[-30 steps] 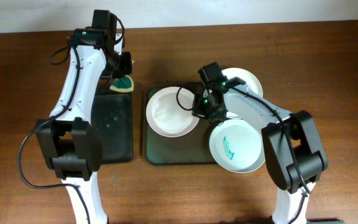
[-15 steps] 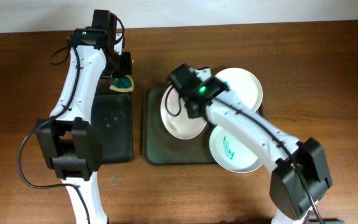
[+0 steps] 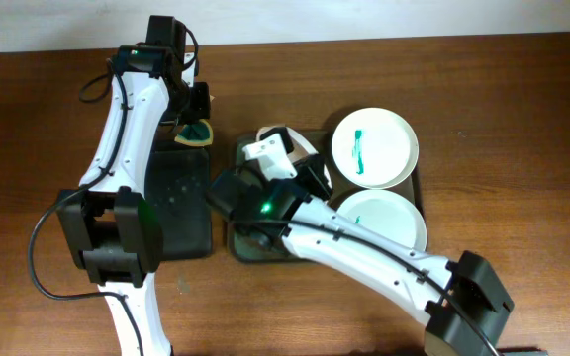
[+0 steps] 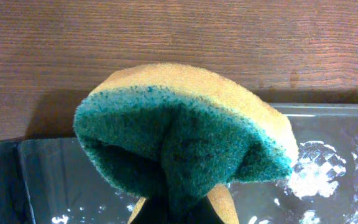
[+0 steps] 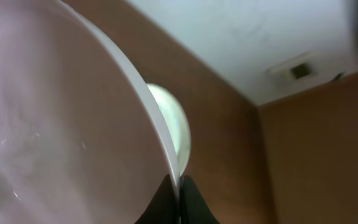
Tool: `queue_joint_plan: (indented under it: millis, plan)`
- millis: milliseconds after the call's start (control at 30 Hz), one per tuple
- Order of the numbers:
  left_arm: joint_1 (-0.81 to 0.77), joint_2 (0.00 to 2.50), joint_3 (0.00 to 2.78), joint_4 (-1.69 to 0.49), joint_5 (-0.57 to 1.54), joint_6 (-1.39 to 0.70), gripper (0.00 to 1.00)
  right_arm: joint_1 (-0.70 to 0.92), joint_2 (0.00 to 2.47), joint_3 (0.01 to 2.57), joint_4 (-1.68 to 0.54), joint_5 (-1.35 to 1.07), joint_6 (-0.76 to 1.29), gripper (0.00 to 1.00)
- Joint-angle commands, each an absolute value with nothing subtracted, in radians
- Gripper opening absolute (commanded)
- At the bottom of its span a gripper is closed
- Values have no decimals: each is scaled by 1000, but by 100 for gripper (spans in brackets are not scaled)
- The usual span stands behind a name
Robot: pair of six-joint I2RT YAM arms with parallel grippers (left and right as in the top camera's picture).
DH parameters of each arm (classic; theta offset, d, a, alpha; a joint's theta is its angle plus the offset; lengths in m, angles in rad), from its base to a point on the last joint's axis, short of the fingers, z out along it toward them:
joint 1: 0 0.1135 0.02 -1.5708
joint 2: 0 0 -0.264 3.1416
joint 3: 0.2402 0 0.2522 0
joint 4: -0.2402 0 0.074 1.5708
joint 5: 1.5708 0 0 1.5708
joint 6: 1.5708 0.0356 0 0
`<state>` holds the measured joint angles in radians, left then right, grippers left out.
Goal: Clean dirty plates on tray and stack at the side
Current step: 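Grasp the cleaned left plate rim with right gripper and lift, then carry the plate right and set it on the table beside tray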
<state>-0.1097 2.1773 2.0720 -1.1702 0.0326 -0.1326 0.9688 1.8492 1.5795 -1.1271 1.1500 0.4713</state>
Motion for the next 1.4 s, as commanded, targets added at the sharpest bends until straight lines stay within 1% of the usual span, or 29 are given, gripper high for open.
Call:
queue_joint_plan:
  millis: [0,200,233,300,333,500,567,600,667,767,833,967,1000,1067,1133,1233,1367]
  plan:
    - [-105,2177,2091,-1168,29,-141,0,1005,1784,1599,-1130,1334,501,4]
    - [-105,2178,2091,-1168,29,-142,0,1012,1739,1599,-1130,1339,542,4]
    - [-105,2178,2091,-1167,29,-142,0,1009,1740,1598,-1130,1322,550,4]
    - [-105,2178,2091,-1168,29,-142,0,989,1740,1597,-1130,1206,559,4]
    - [-105,2178,2091,-1168,29,-141,0,973,1740,1597,-1130,1137,559,4]
    - [-105,2178,2091,-1163,29,-141,0,831,1740,1597,-1111,647,558,4]
    - [-105,2178,2091,-1160,29,-141,0,729,1740,1597,-1096,396,509,4]
    - [-105,2178,2091,-1160,29,-141,0,656,1740,1597,-1079,220,439,4]
    - [-105,2178,2091,-1160,29,-141,0,568,1740,1597,-1058,22,368,4]
    - [-105,2178,2091,-1160,28,-141,0,423,1734,1598,-1043,-213,291,4]
    - [-105,2178,2091,-1161,25,-141,0,284,1712,1598,-1048,-333,248,4]
    - [-106,2178,2091,-1160,25,-141,0,52,1669,1598,-1110,-347,230,4]
    - [-105,2178,2091,-1160,25,-141,0,-31,1660,1598,-1141,-340,213,4]
    - [-105,2178,2091,-1160,25,-141,0,-166,1657,1597,-1192,-267,209,4]
    - [-105,2178,2091,-1161,25,-141,0,-268,1658,1576,-1205,-197,208,4]
    - [-106,2178,2091,-1160,26,-141,0,-386,1662,1507,-1173,-121,187,4]
    - [-106,2178,2091,-1160,25,-141,0,-487,1667,1357,-1062,-47,187,4]
